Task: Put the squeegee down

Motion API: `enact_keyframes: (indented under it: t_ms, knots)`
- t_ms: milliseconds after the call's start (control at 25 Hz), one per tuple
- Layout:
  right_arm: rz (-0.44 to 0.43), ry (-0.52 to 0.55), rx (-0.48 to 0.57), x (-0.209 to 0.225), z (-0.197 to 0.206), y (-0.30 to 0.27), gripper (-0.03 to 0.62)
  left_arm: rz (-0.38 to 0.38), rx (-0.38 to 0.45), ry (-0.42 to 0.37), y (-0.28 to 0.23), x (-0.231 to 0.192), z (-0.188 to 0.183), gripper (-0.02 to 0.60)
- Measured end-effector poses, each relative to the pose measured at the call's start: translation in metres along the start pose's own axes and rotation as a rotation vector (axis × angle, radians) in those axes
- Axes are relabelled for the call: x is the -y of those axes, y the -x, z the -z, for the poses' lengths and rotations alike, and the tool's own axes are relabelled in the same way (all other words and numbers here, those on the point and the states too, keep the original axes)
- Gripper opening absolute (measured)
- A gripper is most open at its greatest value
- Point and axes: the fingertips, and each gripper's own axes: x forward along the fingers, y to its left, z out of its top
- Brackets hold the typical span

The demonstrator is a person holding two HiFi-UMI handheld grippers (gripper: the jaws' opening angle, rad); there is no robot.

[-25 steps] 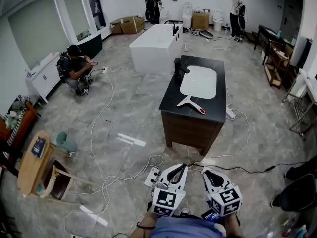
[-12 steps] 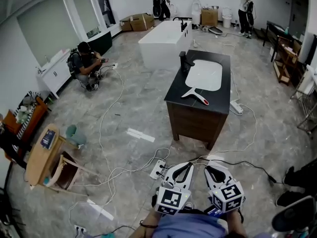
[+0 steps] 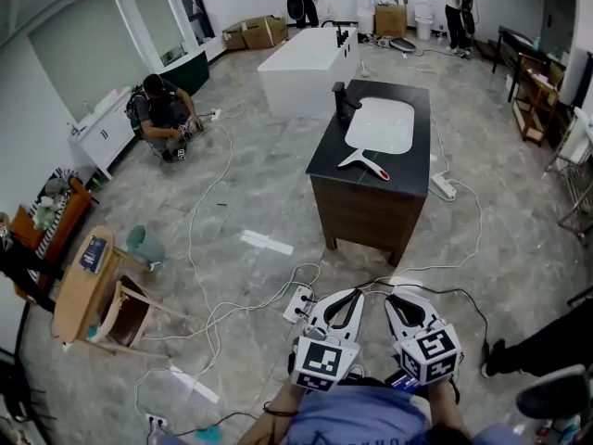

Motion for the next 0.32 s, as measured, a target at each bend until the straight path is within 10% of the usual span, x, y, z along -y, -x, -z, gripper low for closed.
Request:
enact_keyframes:
  t_ms: [320]
  knots:
    - [0.009, 0.017, 0.015, 0.0096, -0.0026, 0.0002, 0.037, 0.001, 0.011, -0.015, -0.0053, 0.0021, -0.0039, 0.018]
